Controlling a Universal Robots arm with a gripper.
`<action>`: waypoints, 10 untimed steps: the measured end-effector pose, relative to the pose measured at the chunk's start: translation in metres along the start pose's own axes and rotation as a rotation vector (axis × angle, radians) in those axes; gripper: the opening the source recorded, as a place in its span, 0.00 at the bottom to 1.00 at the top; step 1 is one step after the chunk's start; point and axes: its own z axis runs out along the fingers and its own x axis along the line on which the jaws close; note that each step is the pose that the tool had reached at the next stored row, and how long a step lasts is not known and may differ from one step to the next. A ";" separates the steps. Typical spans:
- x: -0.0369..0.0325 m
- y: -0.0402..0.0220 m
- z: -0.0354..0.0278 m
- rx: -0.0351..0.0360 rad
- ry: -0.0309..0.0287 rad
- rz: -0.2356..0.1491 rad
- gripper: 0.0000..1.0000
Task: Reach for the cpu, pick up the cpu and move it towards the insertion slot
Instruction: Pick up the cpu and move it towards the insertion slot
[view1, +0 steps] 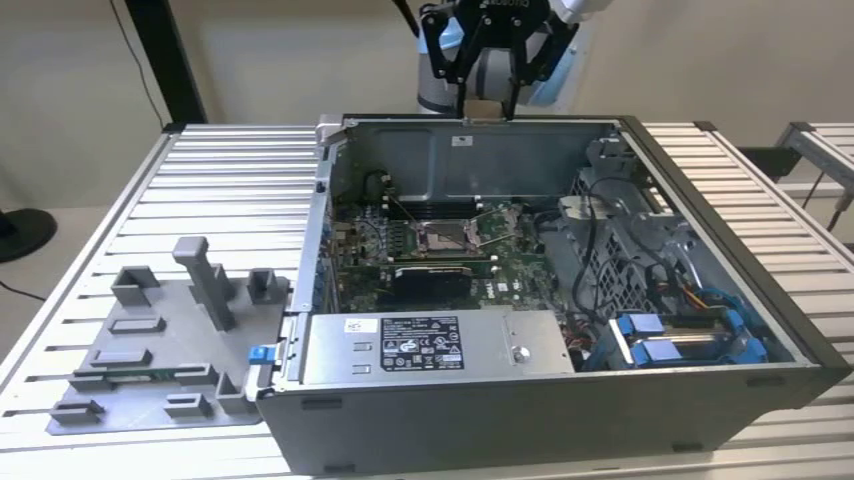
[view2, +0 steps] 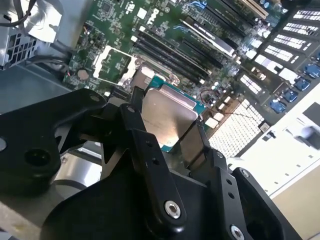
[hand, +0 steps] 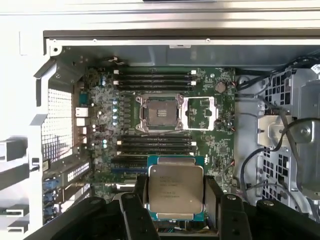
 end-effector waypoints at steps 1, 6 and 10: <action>0.0001 0.0026 0.0006 0.0000 0.0000 0.000 0.00; 0.0004 0.0192 0.0037 0.0000 0.0000 0.000 0.00; 0.0010 0.0325 0.0062 0.0001 0.0000 0.000 0.00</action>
